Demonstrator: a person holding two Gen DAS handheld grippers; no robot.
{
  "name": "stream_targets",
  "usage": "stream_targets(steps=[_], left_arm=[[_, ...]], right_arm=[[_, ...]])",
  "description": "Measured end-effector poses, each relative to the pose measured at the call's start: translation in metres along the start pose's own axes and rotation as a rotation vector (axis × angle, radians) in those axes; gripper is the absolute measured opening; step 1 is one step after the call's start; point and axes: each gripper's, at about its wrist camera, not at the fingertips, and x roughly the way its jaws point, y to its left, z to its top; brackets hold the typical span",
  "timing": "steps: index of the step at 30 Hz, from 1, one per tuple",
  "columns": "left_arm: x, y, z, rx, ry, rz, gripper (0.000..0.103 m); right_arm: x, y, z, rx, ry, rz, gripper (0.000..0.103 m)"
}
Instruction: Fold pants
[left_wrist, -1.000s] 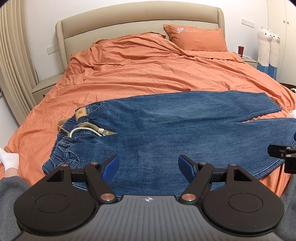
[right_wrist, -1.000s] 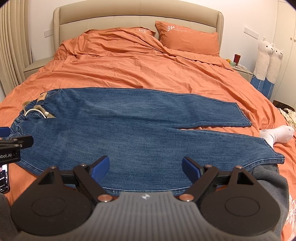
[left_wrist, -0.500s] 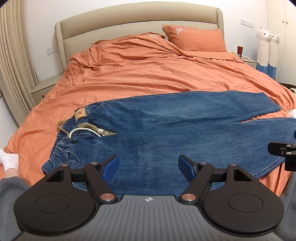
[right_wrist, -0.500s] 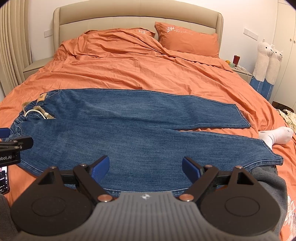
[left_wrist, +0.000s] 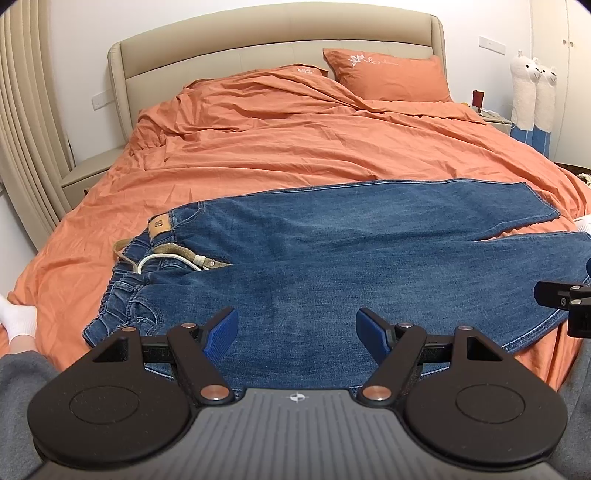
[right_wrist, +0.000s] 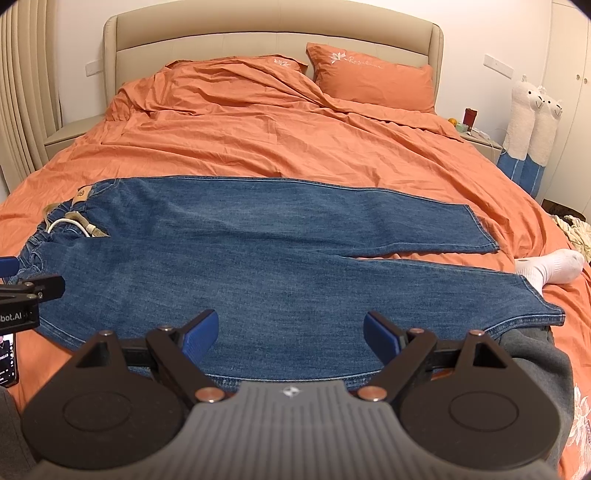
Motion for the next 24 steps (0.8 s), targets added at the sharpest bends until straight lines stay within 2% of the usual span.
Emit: stream_targets(steps=[24], left_arm=[[-0.0007, -0.0032, -0.0061, 0.007, -0.001, -0.001, 0.085]], right_arm=[[0.0003, 0.0041, -0.0028, -0.008, 0.001, -0.001, 0.082]])
